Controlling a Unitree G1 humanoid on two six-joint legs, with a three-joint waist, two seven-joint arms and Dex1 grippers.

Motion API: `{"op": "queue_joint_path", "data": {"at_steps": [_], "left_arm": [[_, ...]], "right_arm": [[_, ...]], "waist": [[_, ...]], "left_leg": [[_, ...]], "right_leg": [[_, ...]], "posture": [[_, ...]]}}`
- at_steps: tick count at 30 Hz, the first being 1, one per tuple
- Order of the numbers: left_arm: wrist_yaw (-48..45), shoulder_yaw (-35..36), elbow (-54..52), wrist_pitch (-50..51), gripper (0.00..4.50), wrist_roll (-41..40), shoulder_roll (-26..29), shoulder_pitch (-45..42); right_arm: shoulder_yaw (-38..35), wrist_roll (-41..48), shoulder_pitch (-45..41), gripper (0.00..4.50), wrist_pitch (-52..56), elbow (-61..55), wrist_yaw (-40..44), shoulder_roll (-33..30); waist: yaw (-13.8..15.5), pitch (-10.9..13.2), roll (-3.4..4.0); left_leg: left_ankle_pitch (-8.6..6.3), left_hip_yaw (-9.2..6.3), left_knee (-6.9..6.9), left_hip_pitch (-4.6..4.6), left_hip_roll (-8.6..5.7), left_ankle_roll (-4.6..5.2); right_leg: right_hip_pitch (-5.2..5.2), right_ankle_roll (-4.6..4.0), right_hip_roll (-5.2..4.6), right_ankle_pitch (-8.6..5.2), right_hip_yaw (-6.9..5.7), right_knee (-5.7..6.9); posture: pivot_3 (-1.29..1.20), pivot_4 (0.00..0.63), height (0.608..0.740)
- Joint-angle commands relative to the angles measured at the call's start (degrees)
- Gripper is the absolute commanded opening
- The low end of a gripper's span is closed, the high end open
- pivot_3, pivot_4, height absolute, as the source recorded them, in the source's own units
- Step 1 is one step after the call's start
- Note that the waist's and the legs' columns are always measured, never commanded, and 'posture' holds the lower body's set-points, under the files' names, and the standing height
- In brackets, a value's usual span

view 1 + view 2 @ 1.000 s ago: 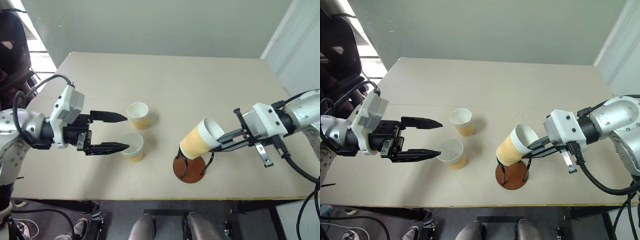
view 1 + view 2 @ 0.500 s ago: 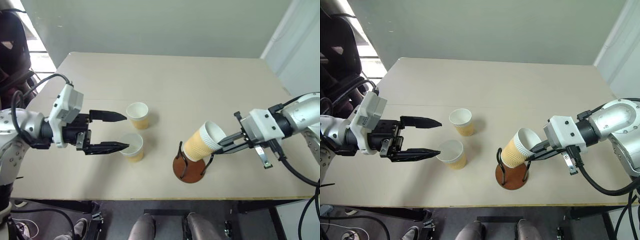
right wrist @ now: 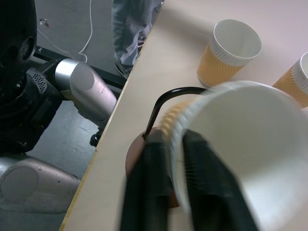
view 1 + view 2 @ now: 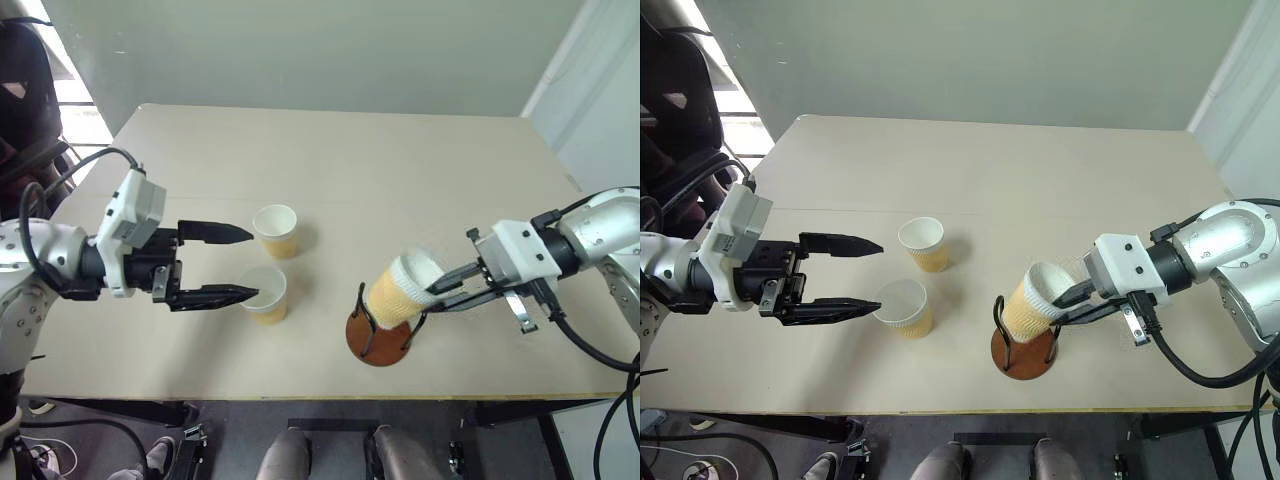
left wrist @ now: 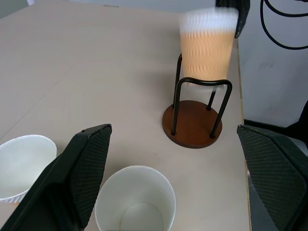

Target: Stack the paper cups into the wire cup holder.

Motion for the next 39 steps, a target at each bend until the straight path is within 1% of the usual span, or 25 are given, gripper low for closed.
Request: {"op": "queue_joint_path", "data": {"at_steps": [1, 3, 4, 6, 8, 12, 14, 16, 19, 21, 23, 26, 31, 34, 37, 39], "left_arm": [[-0.08, 2.36, -1.37, -0.17, 4.50, -0.70, 0.97, -0.11], [-0.17, 2.28, -1.24, -0.25, 4.50, -0.62, 1.07, -0.24], [-0.27, 2.29, -1.14, -0.31, 4.50, -0.54, 1.15, -0.26], [-0.59, 2.26, -0.96, -0.53, 4.50, -0.22, 1.47, -0.22], [-1.31, 2.18, -0.77, -0.85, 4.50, 0.24, 2.23, -0.19], [-4.65, 2.30, -1.53, -0.73, 4.50, 0.52, 5.06, 1.15], [-7.62, 2.96, -2.43, -0.48, 4.50, 0.25, 7.10, 3.11], [-9.89, 3.26, -2.74, -0.87, 4.50, 0.85, 8.93, 4.82], [-11.83, 0.56, -1.64, -4.03, 4.50, 5.25, 11.57, 5.50], [-11.88, -3.17, -0.07, -7.12, 4.50, 9.42, 12.13, 4.48], [-11.11, -6.80, 1.47, -8.92, 4.50, 12.24, 11.48, 1.85], [-10.69, -10.48, 2.63, -9.45, 4.50, 14.07, 10.00, -1.61], [-10.87, -15.82, 3.17, -11.04, 4.50, 17.52, 7.46, -3.86], [-11.04, -18.02, 3.40, -11.82, 4.50, 19.37, 6.43, -4.49], [-10.97, -19.28, 3.15, -12.59, 4.50, 20.87, 5.89, -4.13], [-10.48, -19.96, 3.65, -13.05, 4.50, 21.94, 5.02, -4.92]], "right_arm": [[-1.52, 0.84, -0.34, 1.90, 0.04, -0.54, -0.25, -0.01], [-1.59, 0.68, -0.34, 2.59, -0.11, -0.29, -0.25, -0.06], [-1.66, 0.61, -0.31, 3.01, -0.14, -0.22, -0.30, -0.11], [-2.01, 0.52, -0.28, 3.66, -0.12, 0.05, -0.48, -0.31], [-3.38, 0.45, -0.11, 4.42, 0.17, 1.14, -1.05, -1.03], [-9.62, 1.47, 0.76, 4.46, 0.72, 6.46, -3.00, -2.83], [-15.32, 5.00, 1.46, 4.46, 2.93, 9.50, -3.33, -3.58], [-19.21, 7.37, 2.46, 4.46, 4.25, 10.33, -3.70, -3.96], [-22.21, 9.78, 3.21, 4.46, 5.50, 9.55, -5.33, -3.35], [-22.75, 11.03, 3.37, 4.46, 6.18, 8.65, -6.43, -2.75], [-22.80, 12.21, 3.71, 4.46, 6.80, 7.59, -7.29, -2.29], [-23.18, 13.63, 4.17, 4.46, 7.69, 6.02, -8.67, -2.02], [-23.48, 14.94, 4.40, 4.46, 8.58, 4.21, -10.16, -2.56], [-23.55, 14.94, 4.56, 4.46, 8.65, 3.79, -10.51, -3.07], [-23.84, 14.82, 4.62, 4.46, 8.63, 3.57, -10.77, -3.70], [-24.33, 15.16, 4.84, 4.46, 8.87, 3.17, -10.98, -4.12]], "waist": [[0.00, 0.00, 0.00], [0.00, 0.00, 0.00], [0.00, 0.00, 0.00], [0.00, 0.00, 0.00], [0.00, 0.00, 0.00], [0.11, 0.00, 0.00], [0.10, 0.00, 0.00], [0.13, 0.00, 0.00], [0.09, 0.00, 0.00], [0.04, 0.00, 0.03], [0.06, 0.00, 0.03], [0.07, 0.00, 0.03], [-0.04, 0.01, 0.03], [-0.03, 0.01, 0.04], [-0.03, 0.01, 0.04], [0.00, 0.01, 0.04]], "left_leg": [[0.00, 0.00, 0.00, 0.00, 0.00, 0.00], [0.00, -0.01, 0.00, 0.00, 0.00, 0.00], [0.00, 0.00, 0.00, 0.00, 0.00, 0.00], [0.00, 0.00, 0.00, 0.00, 0.00, 0.00], [0.00, 0.00, 0.00, 0.00, 0.00, 0.00], [0.00, -0.01, 0.00, -0.01, 0.00, 0.00], [-0.01, 0.00, 0.00, -0.02, 0.00, 0.01], [-0.04, 0.01, -0.03, -0.04, -0.01, 0.02], [-0.05, -0.01, -0.10, -0.02, 0.02, -0.01], [-0.05, 0.00, -0.09, 0.00, 0.04, -0.01], [-0.06, 0.00, -0.09, 0.04, 0.03, 0.01], [-0.13, -0.02, -0.08, -0.02, 0.04, 0.04], [-0.19, 0.00, -0.06, -0.05, 0.01, 0.08], [-0.19, -0.02, -0.07, -0.07, 0.02, 0.08], [-0.19, -0.03, -0.07, -0.08, 0.02, 0.08], [-0.19, -0.03, -0.07, -0.09, 0.02, 0.08]], "right_leg": [[0.00, 0.00, 0.00, 0.00, 0.00, 0.00], [0.00, 0.00, 0.00, 0.00, 0.00, 0.00], [0.00, 0.00, 0.00, 0.00, 0.00, 0.00], [0.00, 0.00, 0.00, 0.00, 0.00, 0.00], [0.00, 0.00, 0.00, 0.00, 0.00, 0.00], [0.00, -0.05, -0.01, -0.03, 0.01, -0.01], [-0.01, -0.12, -0.02, -0.07, 0.02, -0.02], [-0.02, -0.21, -0.02, -0.13, 0.03, -0.02], [-0.03, -0.31, 0.03, -0.19, 0.01, -0.01], [-0.04, -0.32, 0.04, -0.19, 0.00, 0.00], [-0.03, -0.32, 0.03, -0.19, 0.02, 0.03], [-0.08, -0.32, 0.02, -0.17, 0.00, 0.04], [-0.09, -0.31, -0.02, -0.12, 0.00, 0.02], [-0.12, -0.28, -0.02, -0.10, -0.01, 0.02], [-0.14, 0.08, -0.02, 0.11, -0.01, 0.00], [-0.14, 0.09, -0.02, 0.11, -0.01, -0.02]], "posture": [[0.00, 0.150, 0.740], [0.00, 0.150, 0.740], [0.00, 0.150, 0.740], [0.00, 0.150, 0.740], [0.00, 0.150, 0.740], [0.00, 0.150, 0.740], [0.00, 0.150, 0.740], [0.00, 0.150, 0.740], [0.00, 0.150, 0.740], [0.00, 0.150, 0.740], [0.00, 0.150, 0.740], [0.00, 0.150, 0.740], [0.00, 0.150, 0.740], [0.00, 0.150, 0.740], [0.00, 0.150, 0.740], [0.00, 0.150, 0.740]]}}
